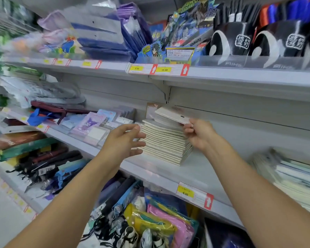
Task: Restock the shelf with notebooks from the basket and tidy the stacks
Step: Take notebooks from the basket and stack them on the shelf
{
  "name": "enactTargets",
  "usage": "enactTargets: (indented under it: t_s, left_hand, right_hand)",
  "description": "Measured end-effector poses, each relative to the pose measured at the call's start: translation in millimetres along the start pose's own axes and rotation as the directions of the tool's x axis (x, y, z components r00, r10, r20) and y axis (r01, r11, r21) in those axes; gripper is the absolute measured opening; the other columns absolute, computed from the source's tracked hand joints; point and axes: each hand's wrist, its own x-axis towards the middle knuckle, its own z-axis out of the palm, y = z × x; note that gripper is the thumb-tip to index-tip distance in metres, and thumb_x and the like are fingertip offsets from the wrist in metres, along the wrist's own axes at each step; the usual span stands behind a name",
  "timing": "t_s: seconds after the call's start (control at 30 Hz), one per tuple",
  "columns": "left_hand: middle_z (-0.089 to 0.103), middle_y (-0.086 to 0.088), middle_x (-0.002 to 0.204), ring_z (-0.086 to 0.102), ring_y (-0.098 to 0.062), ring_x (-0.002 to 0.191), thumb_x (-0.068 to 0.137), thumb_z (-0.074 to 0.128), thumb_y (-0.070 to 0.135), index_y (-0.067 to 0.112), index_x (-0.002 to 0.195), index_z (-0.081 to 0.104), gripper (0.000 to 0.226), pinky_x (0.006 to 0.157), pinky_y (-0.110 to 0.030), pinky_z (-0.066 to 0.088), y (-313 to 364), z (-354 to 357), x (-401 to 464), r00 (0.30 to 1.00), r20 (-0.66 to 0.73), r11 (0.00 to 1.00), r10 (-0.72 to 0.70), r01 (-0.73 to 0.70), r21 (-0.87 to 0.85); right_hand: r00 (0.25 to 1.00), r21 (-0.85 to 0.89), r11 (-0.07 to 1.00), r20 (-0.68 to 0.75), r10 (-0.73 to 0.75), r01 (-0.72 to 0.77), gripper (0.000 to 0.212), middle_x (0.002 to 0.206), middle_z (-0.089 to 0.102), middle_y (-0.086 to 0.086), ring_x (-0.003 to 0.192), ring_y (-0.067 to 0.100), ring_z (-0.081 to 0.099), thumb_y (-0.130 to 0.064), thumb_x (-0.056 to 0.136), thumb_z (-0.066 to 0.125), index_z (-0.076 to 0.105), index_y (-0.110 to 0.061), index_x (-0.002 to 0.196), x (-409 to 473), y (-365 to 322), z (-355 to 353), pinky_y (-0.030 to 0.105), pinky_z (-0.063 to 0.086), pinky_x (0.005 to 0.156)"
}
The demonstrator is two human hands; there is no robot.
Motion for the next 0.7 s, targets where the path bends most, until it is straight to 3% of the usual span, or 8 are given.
enactTargets:
  t_s: [0.07,0.13,0.17,0.27,0.33,0.4,0.57,0.7]
  left_hand:
    - [0.073,-0.006,0.102,0.072,-0.022,0.087,0.096,0.059,0.030,0.018,0.111,0.063,0.020,0.064,-0.029,0.058,6.2,-8.9,4.0,1.000,-0.001,1.000,0.016,-0.016,0.008]
    - [0.073,-0.006,0.102,0.071,-0.020,0.080,0.097,0.058,0.028,0.016,0.110,0.063,0.019,0.060,-0.026,0.058,11.0,-15.8,6.6,1.000,0.003,1.000,0.022,-0.022,-0.016]
    - [0.072,-0.007,0.102,0.070,-0.019,0.078,0.097,0.056,0.027,0.014,0.111,0.063,0.020,0.059,-0.025,0.056,12.7,-19.5,7.6,1.000,-0.003,0.999,0.020,-0.020,-0.029]
    - [0.072,-0.009,0.105,0.068,-0.019,0.077,0.098,0.055,0.024,0.013,0.112,0.063,0.020,0.060,-0.026,0.054,14.1,-32.6,10.0,0.999,-0.038,1.000,0.018,-0.019,-0.020]
    - [0.072,-0.009,0.106,0.068,-0.020,0.079,0.098,0.055,0.025,0.014,0.113,0.064,0.021,0.062,-0.026,0.053,14.2,-38.6,10.7,0.998,-0.053,1.000,0.028,-0.028,0.005]
    - [0.072,-0.009,0.106,0.068,-0.020,0.079,0.097,0.056,0.026,0.014,0.114,0.064,0.022,0.063,-0.027,0.053,14.9,-41.7,10.2,0.997,-0.064,1.000,0.031,-0.031,0.006]
    - [0.073,-0.008,0.102,0.067,-0.017,0.073,0.098,0.056,0.026,0.014,0.110,0.065,0.020,0.059,-0.025,0.053,14.4,-39.4,9.0,0.999,-0.041,0.999,0.035,-0.033,0.033]
    - [0.073,-0.006,0.100,0.068,-0.015,0.072,0.097,0.056,0.027,0.014,0.108,0.065,0.019,0.055,-0.022,0.053,9.0,-37.4,12.2,1.000,-0.018,0.997,0.020,-0.019,0.070]
  right_hand:
    - [0.999,-0.179,0.983,-0.036,0.035,-0.041,0.016,0.077,0.050,0.014,0.028,0.005,0.038,0.000,0.104,0.033,0.046,-0.006,0.096,31.6,-6.5,8.7,0.012,0.026,0.028]
    - [0.997,-0.463,0.883,-0.056,0.054,-0.074,0.007,0.070,0.046,0.009,0.035,0.007,0.037,-0.008,0.103,0.042,0.048,-0.010,0.100,48.1,-7.4,10.2,0.012,0.024,0.028]
    - [0.997,-0.598,0.798,-0.055,0.056,-0.078,0.004,0.067,0.044,0.007,0.041,0.008,0.035,-0.014,0.102,0.050,0.049,-0.011,0.099,52.3,-8.7,9.4,0.012,0.023,0.028]
    - [1.000,-0.913,0.408,-0.013,0.023,-0.021,0.041,0.061,0.039,0.002,0.045,0.012,0.030,-0.046,0.086,0.072,0.047,-0.015,0.075,59.0,-16.6,8.8,0.014,0.025,0.033]
    - [1.000,-0.985,0.171,-0.004,-0.007,-0.003,0.055,0.056,0.036,0.002,0.041,0.014,0.028,-0.059,0.082,0.070,0.039,-0.018,0.063,62.6,-19.1,11.3,0.019,0.024,0.041]
    - [0.998,-0.999,0.053,0.002,-0.063,0.005,0.056,0.057,0.040,0.003,0.044,0.016,0.034,-0.061,0.085,0.065,0.040,-0.015,0.063,68.7,-17.5,13.9,0.023,0.028,0.046]
    - [0.983,-0.999,0.037,0.004,-0.186,0.011,0.053,0.074,0.056,0.003,0.059,0.018,0.053,-0.062,0.082,0.067,0.055,-0.011,0.091,71.7,-10.1,23.3,0.026,0.036,0.049]
    - [0.970,-0.985,0.170,-0.040,-0.241,0.001,0.056,0.094,0.063,0.006,0.070,0.021,0.058,-0.060,0.076,0.074,0.057,-0.012,0.099,78.4,-4.6,20.8,0.025,0.038,0.050]
